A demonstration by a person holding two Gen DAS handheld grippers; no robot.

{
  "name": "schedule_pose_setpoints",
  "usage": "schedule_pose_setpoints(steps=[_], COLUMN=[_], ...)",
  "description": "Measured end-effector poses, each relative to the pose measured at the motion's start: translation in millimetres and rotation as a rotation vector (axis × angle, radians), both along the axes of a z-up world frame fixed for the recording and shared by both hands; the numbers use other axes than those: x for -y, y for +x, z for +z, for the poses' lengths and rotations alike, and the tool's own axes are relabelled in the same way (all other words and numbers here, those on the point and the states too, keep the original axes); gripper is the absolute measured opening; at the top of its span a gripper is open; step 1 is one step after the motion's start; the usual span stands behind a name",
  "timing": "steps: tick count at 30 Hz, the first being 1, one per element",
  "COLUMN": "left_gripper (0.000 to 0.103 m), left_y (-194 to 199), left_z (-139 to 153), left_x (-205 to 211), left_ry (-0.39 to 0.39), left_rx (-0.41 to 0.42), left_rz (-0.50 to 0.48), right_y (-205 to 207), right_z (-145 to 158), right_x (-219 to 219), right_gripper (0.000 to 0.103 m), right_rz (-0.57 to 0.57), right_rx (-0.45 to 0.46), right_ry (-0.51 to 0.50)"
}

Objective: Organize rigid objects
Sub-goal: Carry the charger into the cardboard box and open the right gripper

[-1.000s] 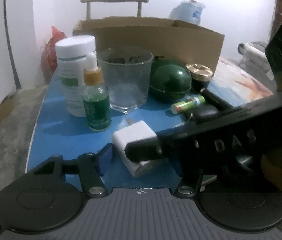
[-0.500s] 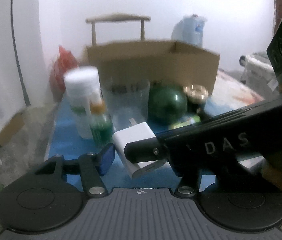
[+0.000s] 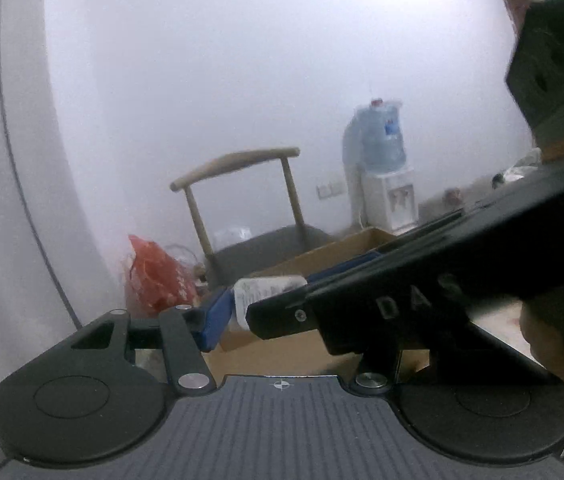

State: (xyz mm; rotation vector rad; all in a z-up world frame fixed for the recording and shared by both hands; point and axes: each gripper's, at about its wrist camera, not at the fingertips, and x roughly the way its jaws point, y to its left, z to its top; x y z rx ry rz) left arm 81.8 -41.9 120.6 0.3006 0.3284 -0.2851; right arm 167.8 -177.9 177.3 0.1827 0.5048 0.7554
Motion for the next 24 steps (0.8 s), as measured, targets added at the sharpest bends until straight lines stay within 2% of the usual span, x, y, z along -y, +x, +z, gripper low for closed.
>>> schedule_pose_setpoints(steps=[4,9,12,15,18,21,24], left_gripper=[0.056,0.052,0.051,0.051,0.048,0.049,0.049], left_y=[68,148,177,197,206,213,214], left_z=[-6,-38,-55,-62,-61,-62,-60], left_x=[-3,-6,-11,-18,-22,-22,-19], left_ry=[0.002,0.037,0.040,0.034,0.044,0.058,0.066], left_rx=[-0.118,-0.305,-0.405,-0.463,-0.482,-0.489,-0.477], left_rz=[-0.007,0.009,0.034,0.053,0.069,0.087,0.092], right_y=[88,184,223,246,260,268,273], right_z=[-16,-64,-90,-105,-112,-116,-113], right_x=[3,-1,-5,-16,-23,-29,-36], right_gripper=[0.046,0.045,0.045,0.045,0.045,0.044,0.044], right_rz=[0.018,-0.011,-0.025,-0.044,-0.055,-0.066,-0.081], right_rx=[-0.232,-0.494,-0.628,-0.684,-0.715,-0.745,-0.726], right_ry=[0.050,0.067,0.074,0.063,0.072,0.075,0.058])
